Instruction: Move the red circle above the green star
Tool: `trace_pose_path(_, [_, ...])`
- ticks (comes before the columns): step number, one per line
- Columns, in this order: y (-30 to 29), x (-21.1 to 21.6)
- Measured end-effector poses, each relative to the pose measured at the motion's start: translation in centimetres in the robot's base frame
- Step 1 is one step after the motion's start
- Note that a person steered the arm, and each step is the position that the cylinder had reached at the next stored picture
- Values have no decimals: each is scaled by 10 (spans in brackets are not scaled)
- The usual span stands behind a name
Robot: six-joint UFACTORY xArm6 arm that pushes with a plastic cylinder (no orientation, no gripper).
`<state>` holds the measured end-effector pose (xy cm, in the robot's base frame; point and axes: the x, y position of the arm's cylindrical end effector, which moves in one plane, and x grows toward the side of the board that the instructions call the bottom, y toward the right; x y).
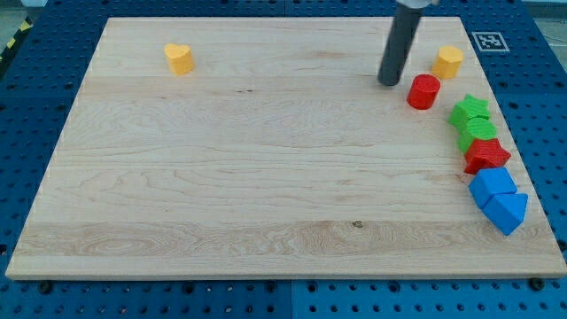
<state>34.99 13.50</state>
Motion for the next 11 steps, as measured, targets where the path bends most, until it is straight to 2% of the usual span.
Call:
trace_pose_path(1, [7,32])
trace_pose_path(2, [44,35])
trace_pose_path(3, [55,35])
trace_pose_path(4, [38,30])
trace_pose_path(5, [30,5])
trace_pose_path(8, [55,0])
trace_pose_path(10, [93,5])
trace_pose_path(11, [88,-3])
